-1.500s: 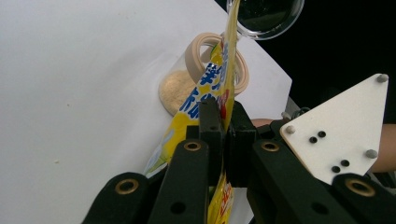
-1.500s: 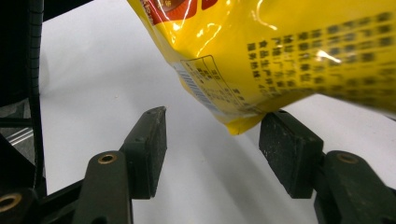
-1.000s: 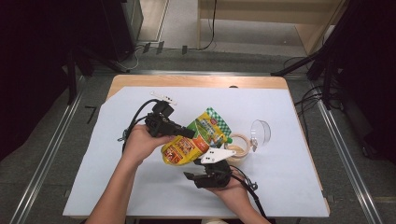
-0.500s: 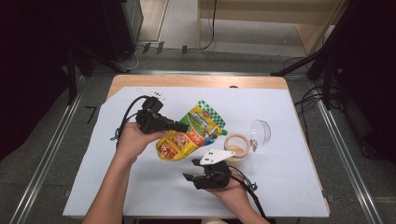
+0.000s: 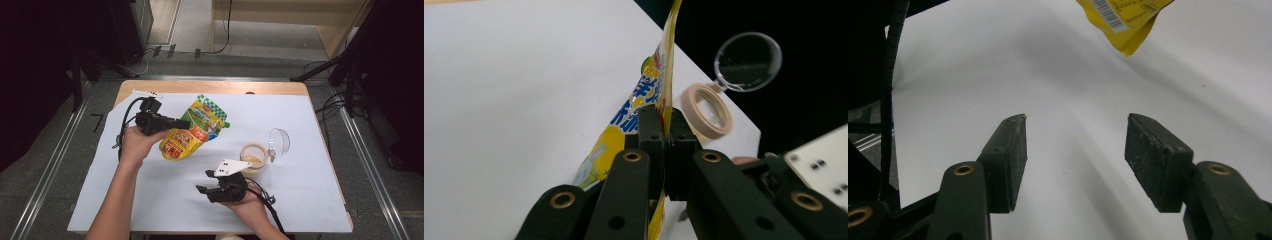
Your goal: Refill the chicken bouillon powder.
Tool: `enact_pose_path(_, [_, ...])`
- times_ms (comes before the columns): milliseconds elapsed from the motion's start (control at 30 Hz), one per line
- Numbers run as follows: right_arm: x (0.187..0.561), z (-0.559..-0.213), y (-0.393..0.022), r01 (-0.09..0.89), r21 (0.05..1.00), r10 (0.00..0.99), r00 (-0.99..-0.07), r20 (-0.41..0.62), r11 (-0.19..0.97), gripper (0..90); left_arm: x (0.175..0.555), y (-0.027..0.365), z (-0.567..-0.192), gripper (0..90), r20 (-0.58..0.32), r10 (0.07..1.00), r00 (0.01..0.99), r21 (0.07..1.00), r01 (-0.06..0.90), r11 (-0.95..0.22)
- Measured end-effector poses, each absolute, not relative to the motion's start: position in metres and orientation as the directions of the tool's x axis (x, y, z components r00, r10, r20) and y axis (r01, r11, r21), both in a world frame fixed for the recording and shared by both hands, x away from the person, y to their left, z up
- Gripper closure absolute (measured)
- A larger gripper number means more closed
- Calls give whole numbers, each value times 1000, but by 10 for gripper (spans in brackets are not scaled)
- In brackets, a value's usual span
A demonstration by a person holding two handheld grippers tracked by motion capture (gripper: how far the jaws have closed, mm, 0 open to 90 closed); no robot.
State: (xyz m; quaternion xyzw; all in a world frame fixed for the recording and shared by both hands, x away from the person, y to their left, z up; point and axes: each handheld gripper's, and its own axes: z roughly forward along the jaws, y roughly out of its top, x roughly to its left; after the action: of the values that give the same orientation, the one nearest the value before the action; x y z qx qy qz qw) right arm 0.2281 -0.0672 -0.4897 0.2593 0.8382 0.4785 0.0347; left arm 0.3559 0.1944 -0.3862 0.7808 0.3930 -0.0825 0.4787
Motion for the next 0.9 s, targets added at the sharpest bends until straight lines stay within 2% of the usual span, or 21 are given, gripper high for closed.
enact_pose_path(333, [229,-490,-69,404,821,470,-862,192,405,436,363,203,-405,895,-493,598,632,668,716,-206])
enact_pose_path(900, [229,-489,-70,402,821,464,-864,195,404,438,350,221,-404,888,-497,586,640,670,712,-209])
